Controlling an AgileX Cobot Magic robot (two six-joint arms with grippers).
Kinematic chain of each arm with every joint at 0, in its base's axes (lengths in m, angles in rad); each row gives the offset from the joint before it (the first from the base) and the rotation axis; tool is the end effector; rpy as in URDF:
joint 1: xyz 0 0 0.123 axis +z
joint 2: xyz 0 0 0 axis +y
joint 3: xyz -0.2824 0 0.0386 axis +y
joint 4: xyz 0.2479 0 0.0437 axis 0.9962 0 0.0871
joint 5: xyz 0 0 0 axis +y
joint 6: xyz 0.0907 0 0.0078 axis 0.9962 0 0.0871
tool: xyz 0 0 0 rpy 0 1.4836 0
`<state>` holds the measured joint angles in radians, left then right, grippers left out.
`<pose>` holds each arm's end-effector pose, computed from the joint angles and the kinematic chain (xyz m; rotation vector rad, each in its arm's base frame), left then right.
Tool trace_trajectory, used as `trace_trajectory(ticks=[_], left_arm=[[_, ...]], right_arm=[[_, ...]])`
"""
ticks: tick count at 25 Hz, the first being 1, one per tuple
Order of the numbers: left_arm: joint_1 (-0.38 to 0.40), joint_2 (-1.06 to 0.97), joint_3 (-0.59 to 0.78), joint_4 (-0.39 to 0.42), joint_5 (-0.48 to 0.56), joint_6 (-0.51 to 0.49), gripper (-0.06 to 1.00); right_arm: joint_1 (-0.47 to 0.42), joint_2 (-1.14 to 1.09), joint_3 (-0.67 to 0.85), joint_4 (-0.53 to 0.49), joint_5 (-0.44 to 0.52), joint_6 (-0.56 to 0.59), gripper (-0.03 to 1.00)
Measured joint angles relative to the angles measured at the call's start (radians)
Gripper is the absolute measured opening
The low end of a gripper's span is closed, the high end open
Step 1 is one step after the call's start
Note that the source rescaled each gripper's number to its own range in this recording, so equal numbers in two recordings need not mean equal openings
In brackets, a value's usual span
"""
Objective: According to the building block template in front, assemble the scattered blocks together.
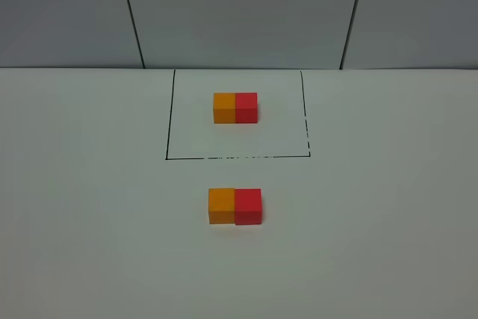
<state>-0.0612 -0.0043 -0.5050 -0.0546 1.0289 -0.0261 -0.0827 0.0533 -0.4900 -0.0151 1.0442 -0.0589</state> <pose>-0.0051 -0.0040 0.2812 0.0369 2.0037 -0.1208 0.0050 -0.0016 0.2757 0.0249 2.0925 -0.1040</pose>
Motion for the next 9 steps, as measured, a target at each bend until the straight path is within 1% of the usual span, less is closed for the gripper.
trace_trajectory(ticks=[9], left_arm=[[0.000,0.000,0.000,0.000,0.000,0.000,0.84]], right_arm=[[0.000,0.000,0.000,0.000,0.000,0.000,0.76]])
